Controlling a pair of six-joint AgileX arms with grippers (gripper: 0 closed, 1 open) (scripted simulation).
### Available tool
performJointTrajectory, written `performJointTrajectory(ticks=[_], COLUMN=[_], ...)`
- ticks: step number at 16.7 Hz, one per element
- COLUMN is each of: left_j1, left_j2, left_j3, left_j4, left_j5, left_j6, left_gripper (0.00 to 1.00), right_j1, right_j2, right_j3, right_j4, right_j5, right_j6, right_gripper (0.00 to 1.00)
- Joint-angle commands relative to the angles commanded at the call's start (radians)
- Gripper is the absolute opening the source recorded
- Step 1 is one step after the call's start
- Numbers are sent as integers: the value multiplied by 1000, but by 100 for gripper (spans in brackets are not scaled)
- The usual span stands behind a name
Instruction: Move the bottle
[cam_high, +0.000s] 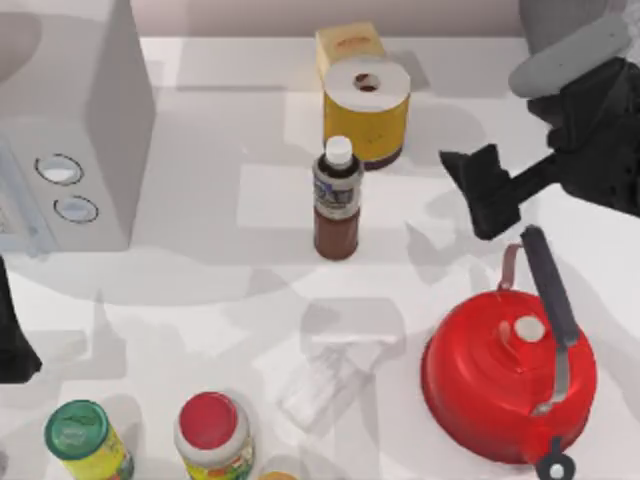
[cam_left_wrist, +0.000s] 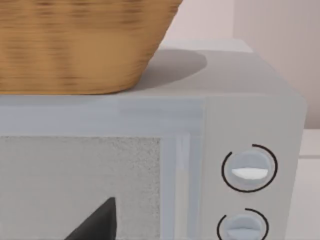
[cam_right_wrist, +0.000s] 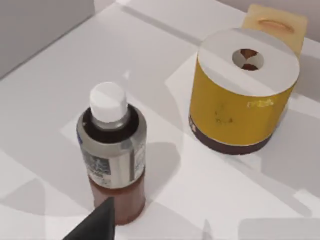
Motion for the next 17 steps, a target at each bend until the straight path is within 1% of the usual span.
performJointTrajectory(ticks=[4,7,14,17], left_j1=[0,0,0,0], left_j2=[0,0,0,0], left_j3=[0,0,0,0], left_j4=[0,0,0,0], left_j5=[0,0,0,0], left_j6=[0,0,0,0], left_gripper=[100,100,100,100], right_j1=[75,104,104,93], right_j2=[244,356,383,453], right_j3=[130,178,183,227], right_j4=[-7,-13,-13,28], right_j5=[-21,-30,-31,-39], right_j6=[-17,-25,-26,-34], right_gripper=[100,100,100,100])
